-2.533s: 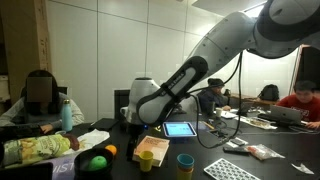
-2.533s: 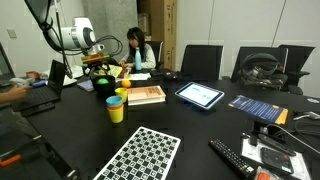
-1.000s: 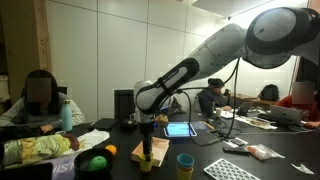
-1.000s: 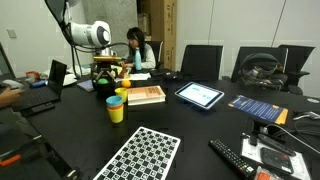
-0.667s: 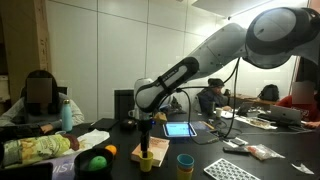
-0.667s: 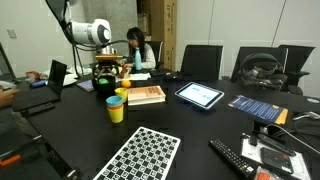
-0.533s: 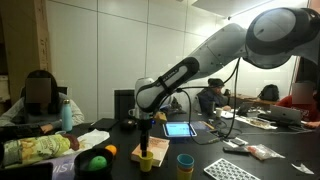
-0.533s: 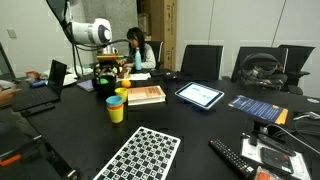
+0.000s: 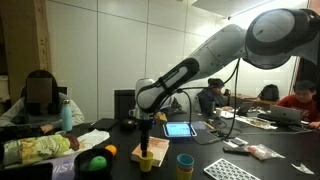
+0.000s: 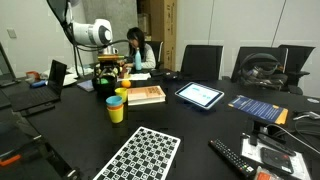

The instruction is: Stack the cups together

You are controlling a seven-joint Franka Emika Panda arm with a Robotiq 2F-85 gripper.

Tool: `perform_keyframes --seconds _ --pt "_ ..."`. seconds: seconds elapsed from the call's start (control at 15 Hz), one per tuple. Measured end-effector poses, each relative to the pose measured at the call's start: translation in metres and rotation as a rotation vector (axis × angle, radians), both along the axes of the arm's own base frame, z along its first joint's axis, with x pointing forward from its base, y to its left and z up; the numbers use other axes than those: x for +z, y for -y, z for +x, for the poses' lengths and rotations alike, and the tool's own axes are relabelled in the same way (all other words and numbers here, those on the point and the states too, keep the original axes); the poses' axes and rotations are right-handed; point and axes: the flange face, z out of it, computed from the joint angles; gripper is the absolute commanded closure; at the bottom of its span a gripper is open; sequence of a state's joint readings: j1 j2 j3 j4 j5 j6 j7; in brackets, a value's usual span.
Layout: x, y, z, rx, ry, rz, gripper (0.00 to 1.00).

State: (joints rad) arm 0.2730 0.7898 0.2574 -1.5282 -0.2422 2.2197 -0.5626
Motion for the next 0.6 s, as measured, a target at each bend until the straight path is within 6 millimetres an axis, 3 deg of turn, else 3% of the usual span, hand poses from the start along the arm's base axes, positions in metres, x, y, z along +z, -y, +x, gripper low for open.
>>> perform_keyframes --seconds 0.27,0.6 --pt "-0.005 -0.001 -0.001 0.001 -0.004 -0.005 0.0" --pt "-0.027 -0.003 0.001 -0.003 -0.023 -0.008 0.0"
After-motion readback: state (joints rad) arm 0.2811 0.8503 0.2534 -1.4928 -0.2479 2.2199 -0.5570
